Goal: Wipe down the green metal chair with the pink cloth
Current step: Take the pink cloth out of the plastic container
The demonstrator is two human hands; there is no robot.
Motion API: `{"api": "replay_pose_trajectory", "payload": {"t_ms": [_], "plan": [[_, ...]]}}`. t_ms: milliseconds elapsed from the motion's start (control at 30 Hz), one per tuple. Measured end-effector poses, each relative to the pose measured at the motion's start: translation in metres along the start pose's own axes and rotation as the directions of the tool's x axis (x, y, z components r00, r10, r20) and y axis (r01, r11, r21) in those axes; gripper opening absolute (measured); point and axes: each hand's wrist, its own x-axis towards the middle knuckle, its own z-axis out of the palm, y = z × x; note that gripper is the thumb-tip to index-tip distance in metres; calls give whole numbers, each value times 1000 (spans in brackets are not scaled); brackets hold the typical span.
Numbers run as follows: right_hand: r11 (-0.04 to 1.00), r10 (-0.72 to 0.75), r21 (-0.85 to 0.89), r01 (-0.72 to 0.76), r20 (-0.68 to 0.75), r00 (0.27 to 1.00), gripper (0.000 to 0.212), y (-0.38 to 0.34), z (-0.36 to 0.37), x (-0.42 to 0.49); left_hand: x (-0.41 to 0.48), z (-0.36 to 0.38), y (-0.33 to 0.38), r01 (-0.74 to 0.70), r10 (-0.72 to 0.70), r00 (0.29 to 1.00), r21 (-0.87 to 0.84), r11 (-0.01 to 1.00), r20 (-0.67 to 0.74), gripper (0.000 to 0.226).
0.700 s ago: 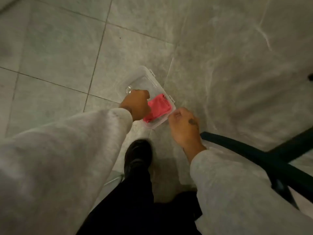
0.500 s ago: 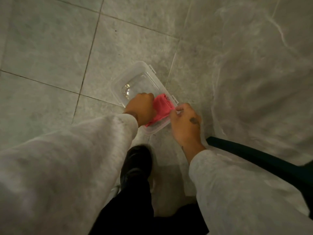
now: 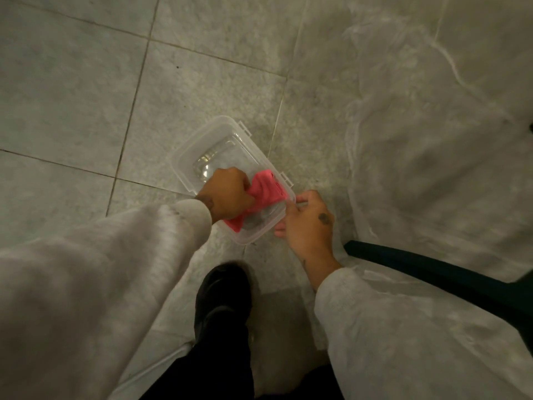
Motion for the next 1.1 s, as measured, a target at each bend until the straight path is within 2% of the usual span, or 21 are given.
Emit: {"api": "replay_pose_trajectory", "payload": {"t_ms": [67, 167, 300, 500, 633, 767, 900, 1033, 1100], "plan": [[1000, 10, 20, -10, -8, 1000, 16, -8, -5, -5, -12, -14, 6, -47, 46, 999, -37, 998, -24, 17], [998, -60, -27, 60, -10, 998, 22, -23, -18, -18, -33, -40, 14, -118, 114, 990, -49, 992, -78, 13], [959, -273, -68, 276, 48, 961, 12, -49, -39, -49, -66, -72, 30, -186, 162, 969, -120, 975, -184, 9], [865, -497, -49, 500, 63, 865, 26, -90, -72, -108, -125, -106, 65, -297, 187, 919, -298, 907, -346, 13], [797, -604, -28, 604, -16, 797, 28, -120, -98, -159, -179, -134, 107, -410, 238, 873, -379, 830, -425, 14], [725, -682, -3, 689, -139, 718, 30, -151, -131, -210, -237, -168, 147, -524, 307, 811, -384, 761, -498, 12], [638, -747, -19, 769, -257, 613, 30, -185, -178, -274, -310, -203, 191, -645, 384, 739, -416, 642, -553, 10], [599, -761, -26, 800, -329, 559, 32, -208, -219, -329, -374, -224, 235, -740, 477, 665, -424, 522, -574, 12], [562, -766, -23, 827, -393, 509, 33, -215, -243, -354, -405, -231, 258, -785, 535, 618, -412, 462, -577, 13]]}}
